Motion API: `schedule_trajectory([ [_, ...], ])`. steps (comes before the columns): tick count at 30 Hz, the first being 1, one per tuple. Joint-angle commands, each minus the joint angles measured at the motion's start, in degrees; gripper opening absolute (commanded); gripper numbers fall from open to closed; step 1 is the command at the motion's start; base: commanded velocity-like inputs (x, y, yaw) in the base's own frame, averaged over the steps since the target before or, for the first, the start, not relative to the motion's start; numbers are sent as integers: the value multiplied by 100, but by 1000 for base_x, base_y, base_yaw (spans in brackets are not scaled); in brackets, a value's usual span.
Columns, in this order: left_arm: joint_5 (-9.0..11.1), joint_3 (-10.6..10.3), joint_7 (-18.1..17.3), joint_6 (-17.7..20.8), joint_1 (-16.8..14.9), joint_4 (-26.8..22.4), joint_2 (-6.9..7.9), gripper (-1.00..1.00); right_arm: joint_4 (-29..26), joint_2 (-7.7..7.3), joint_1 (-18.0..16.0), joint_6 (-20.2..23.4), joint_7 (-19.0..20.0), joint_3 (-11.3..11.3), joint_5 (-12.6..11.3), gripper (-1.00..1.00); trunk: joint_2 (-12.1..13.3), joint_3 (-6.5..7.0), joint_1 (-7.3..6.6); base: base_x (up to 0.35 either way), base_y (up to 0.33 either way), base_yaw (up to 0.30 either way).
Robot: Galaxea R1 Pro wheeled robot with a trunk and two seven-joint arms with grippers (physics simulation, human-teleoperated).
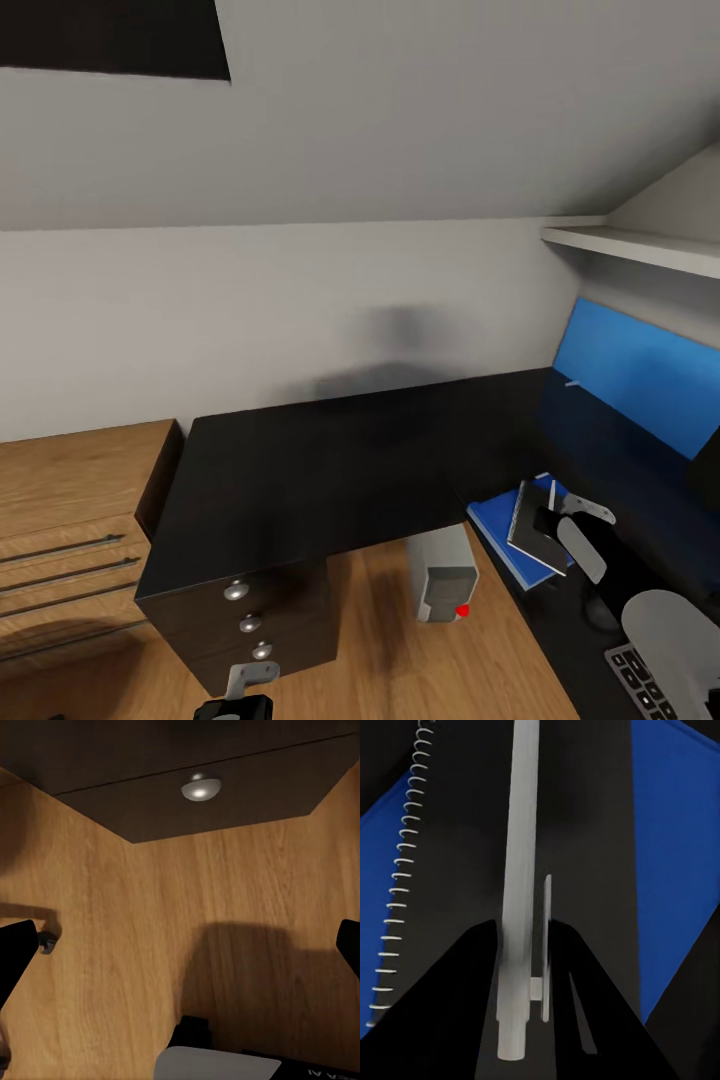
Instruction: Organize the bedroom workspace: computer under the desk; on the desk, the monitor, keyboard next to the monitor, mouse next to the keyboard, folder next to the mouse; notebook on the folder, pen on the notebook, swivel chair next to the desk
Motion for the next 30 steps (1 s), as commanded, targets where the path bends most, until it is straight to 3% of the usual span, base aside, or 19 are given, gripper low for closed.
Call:
schedule_trajectory([
  [1, 58, -48, 27, -42, -11, -24, 5, 100, 2, -9, -8, 14, -48, 48, -45, -100, -6, -8, 1, 4, 0, 0],
  [30, 56, -48, 22, -42, -11, -24, -4, 100, 207, 35, -24, -149, -34, 99, -20, -100, -6, -8, 1, 0, 0, 0],
])
